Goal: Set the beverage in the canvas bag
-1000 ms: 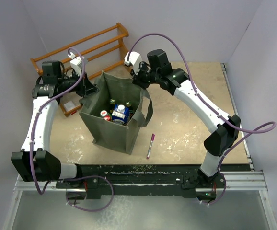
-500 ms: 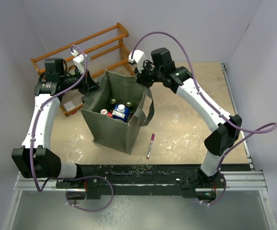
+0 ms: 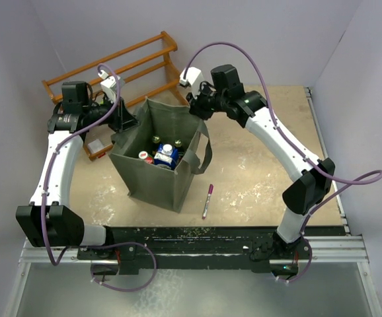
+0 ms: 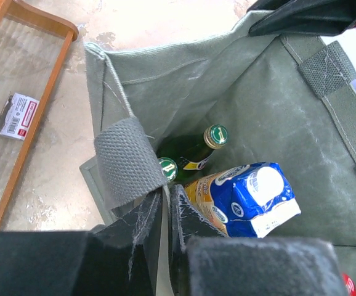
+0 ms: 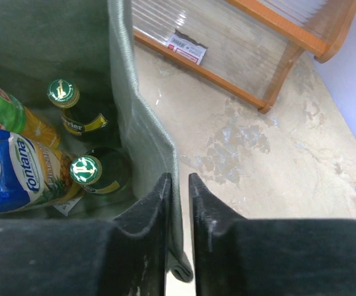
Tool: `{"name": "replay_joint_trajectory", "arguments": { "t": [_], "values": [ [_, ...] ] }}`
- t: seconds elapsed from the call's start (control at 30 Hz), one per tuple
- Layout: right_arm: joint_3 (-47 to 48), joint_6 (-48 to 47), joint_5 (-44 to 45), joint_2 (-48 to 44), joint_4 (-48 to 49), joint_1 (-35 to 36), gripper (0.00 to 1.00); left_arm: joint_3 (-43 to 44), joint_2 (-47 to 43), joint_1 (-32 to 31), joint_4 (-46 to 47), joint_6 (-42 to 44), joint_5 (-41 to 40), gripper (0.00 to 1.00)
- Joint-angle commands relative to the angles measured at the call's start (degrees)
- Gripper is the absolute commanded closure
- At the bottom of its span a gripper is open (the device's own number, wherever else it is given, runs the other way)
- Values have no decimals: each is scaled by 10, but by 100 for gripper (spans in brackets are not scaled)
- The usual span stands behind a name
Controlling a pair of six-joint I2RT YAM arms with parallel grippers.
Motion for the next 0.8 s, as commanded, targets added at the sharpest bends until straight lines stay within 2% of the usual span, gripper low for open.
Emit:
{"name": "replay_joint_trajectory", "arguments": {
  "t": [0.0, 0.17, 0.37, 0.57, 0.77],
  "values": [
    [29, -3, 7, -55, 38, -20, 74, -5, -20, -4, 22, 5, -7, 83],
    [29, 6, 5, -63, 41, -20, 51, 4, -23, -1, 22, 11, -13, 74],
    [34, 17, 3, -77, 41, -21, 39, 29, -23, 10, 17, 25, -24, 66],
    [56, 36, 3, -92, 44, -21, 22, 45, -26, 18, 12, 26, -29, 57],
    [63, 44, 30, -120, 67, -20, 16, 68, -33, 26, 8, 34, -45, 49]
  ]
}}
